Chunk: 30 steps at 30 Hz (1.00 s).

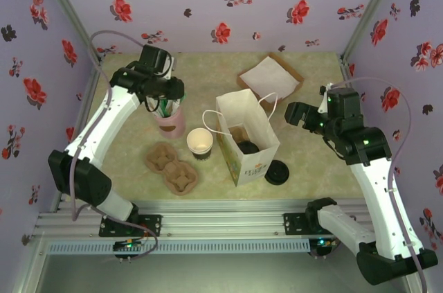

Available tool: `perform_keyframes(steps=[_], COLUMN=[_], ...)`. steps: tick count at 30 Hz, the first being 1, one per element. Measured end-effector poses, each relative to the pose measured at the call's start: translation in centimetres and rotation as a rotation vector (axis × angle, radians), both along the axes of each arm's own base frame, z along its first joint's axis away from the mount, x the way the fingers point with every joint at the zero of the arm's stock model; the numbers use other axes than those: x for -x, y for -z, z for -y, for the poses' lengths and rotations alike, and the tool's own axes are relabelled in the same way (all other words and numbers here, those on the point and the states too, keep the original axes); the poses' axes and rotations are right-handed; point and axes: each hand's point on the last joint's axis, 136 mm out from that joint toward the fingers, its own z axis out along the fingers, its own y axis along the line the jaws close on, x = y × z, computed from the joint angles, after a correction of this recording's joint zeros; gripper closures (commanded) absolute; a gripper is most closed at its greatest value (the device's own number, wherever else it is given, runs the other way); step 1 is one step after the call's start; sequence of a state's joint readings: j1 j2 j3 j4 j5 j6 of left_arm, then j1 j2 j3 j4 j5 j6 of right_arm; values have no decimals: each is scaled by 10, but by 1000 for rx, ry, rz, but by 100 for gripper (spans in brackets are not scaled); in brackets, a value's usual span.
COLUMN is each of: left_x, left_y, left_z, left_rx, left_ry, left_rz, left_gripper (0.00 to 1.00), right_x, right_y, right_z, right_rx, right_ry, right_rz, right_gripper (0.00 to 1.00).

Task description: Pack the takeout coffee

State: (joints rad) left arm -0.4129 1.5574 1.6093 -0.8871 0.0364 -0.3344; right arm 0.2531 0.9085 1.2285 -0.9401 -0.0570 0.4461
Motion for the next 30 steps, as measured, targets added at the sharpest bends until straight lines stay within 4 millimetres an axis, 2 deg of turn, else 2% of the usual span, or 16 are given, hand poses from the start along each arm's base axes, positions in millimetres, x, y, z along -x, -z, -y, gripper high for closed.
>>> perform_keyframes(steps=[6,20,25,30], left_x=[-1,-3,-2,-1], left_y=[2,4,7,14], left_z=[-4,-9,-10,-10], left_rx=[-24,-48,-51,-59], left_ry=[-14,-32,-32,-31], left_rz=[1,5,-3,-16], left_gripper=[63,64,69,77], right_x=[0,1,1,1], right_y=[0,0,-1,-1], right_z=[-1,-4,-5,-5], right_rx=[-3,-17,-18,-19], right_ry=[-3,-20,-21,-23], right_rz=[0,-3,-3,-3], right_gripper=[1,1,1,1])
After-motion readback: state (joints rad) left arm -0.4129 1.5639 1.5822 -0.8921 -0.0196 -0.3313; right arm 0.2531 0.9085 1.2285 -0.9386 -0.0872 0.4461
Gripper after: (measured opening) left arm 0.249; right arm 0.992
